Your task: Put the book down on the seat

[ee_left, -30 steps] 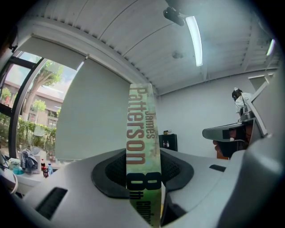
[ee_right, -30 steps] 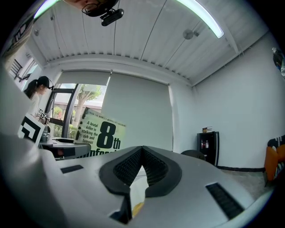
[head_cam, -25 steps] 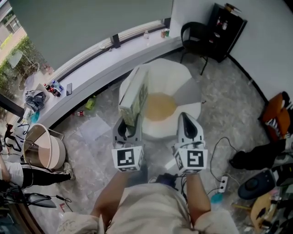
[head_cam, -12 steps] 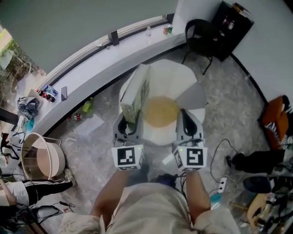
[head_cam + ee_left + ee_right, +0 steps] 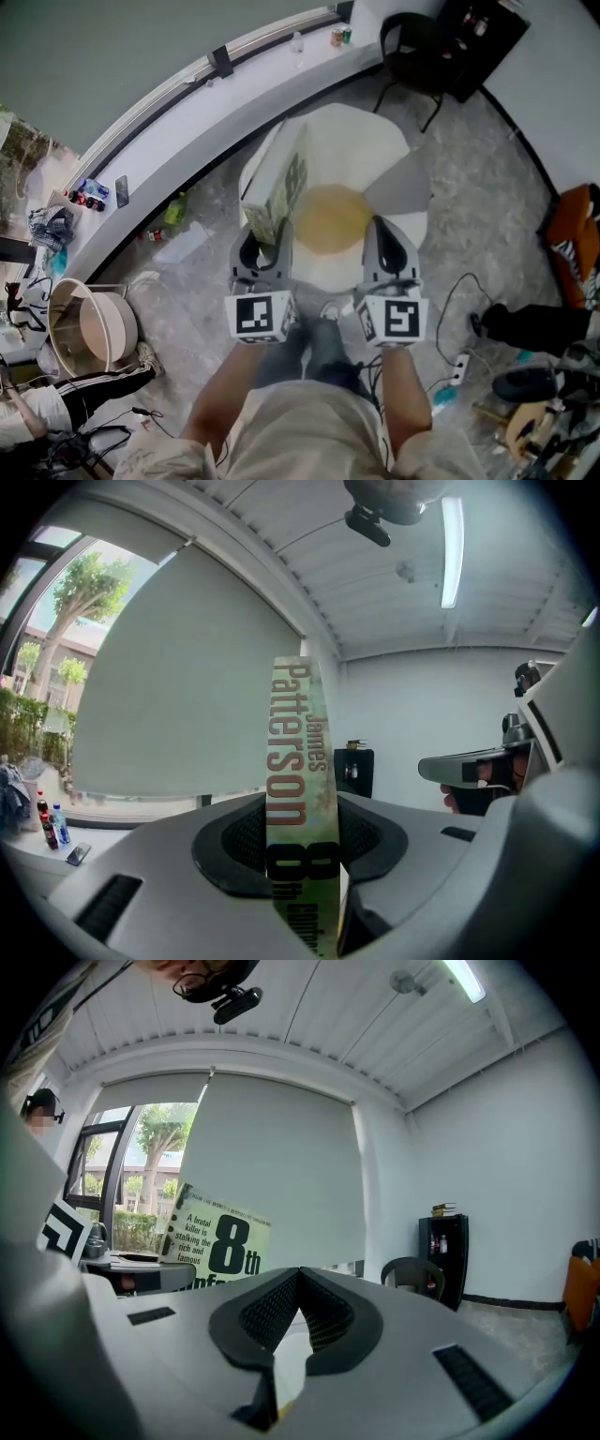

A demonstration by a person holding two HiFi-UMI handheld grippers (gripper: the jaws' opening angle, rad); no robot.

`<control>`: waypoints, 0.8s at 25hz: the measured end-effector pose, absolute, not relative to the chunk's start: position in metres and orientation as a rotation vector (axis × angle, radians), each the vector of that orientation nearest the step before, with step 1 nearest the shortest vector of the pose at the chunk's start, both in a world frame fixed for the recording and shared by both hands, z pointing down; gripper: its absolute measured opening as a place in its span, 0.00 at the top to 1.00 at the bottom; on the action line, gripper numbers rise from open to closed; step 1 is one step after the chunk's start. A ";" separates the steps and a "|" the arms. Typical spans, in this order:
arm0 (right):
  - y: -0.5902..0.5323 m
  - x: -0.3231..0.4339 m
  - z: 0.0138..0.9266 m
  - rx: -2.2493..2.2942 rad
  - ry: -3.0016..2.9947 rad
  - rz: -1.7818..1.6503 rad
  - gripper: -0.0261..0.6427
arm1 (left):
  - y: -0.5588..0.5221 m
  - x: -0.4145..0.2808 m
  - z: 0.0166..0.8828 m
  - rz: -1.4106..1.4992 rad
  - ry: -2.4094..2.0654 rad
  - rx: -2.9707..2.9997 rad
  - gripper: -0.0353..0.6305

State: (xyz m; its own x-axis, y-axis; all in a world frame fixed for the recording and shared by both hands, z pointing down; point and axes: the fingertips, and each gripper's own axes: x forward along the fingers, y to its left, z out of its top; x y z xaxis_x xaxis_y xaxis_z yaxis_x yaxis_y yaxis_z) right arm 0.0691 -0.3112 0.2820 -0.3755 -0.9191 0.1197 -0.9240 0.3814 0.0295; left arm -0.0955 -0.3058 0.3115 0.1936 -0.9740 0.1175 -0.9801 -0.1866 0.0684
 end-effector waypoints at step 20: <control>-0.358 0.076 0.514 1.491 -2.478 0.353 0.96 | -0.358 -0.094 0.576 0.060 -1.770 1.940 0.71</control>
State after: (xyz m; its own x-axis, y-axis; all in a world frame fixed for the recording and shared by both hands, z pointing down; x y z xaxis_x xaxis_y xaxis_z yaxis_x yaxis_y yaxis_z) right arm 0.0758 -0.3579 0.5138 -0.4574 -0.8318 0.3146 -0.8865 0.4542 -0.0881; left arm -0.0937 -0.3584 0.5761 0.1500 -0.9196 0.3631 -0.9419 -0.0214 0.3351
